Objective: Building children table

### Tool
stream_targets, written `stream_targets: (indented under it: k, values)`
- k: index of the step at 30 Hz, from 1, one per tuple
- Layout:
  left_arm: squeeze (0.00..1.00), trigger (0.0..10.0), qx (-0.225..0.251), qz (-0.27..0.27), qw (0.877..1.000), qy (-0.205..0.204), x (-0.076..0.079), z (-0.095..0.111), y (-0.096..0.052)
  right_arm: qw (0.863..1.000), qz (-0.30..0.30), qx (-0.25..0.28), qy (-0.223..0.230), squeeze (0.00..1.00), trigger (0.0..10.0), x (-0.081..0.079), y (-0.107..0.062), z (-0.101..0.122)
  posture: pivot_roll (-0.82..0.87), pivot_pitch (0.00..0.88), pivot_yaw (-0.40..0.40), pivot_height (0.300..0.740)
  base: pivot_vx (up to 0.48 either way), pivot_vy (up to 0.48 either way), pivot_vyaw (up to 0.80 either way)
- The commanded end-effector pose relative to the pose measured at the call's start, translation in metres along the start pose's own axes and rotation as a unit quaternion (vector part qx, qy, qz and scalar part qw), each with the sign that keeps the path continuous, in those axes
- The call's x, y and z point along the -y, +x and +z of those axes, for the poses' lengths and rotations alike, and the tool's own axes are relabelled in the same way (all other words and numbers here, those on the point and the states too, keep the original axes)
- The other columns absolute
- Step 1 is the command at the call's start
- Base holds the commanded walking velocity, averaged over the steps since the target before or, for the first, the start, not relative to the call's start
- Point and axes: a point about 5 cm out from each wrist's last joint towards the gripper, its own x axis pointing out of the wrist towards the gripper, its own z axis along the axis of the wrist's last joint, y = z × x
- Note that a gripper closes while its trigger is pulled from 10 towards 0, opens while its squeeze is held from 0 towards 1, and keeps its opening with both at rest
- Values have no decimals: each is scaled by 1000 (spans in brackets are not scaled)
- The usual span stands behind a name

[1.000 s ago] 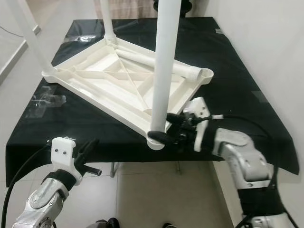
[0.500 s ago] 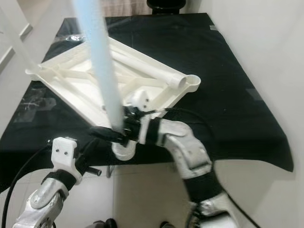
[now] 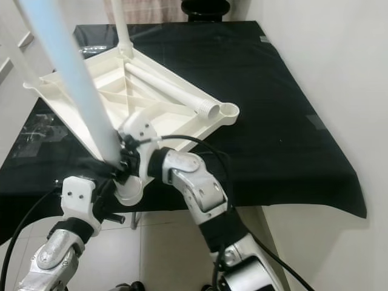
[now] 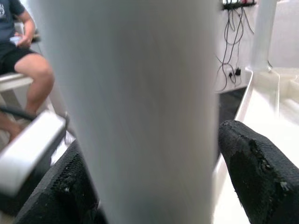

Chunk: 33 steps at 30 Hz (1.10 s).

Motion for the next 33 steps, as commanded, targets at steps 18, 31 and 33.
stream_targets:
  k: [18, 31, 33]
  values:
    - [0, 10000, -13, -26, 1000, 9, 5, -2, -5, 999, 19, -29, 9, 1000, 10000, 17, -63, -2, -16, 198, 18, 740, 0, 0, 0]
    - [0, 10000, -18, -32, 999, 11, 4, -2, -6, 979, 107, -170, -28, 0, 10000, 23, -105, -8, -6, 201, 15, 740, 0, 0, 0]
    - [0, 10000, -18, -32, 999, 11, 4, -2, -6, 979, 107, -170, -28, 0, 10000, 23, -105, -8, -6, 201, 15, 740, 0, 0, 0]
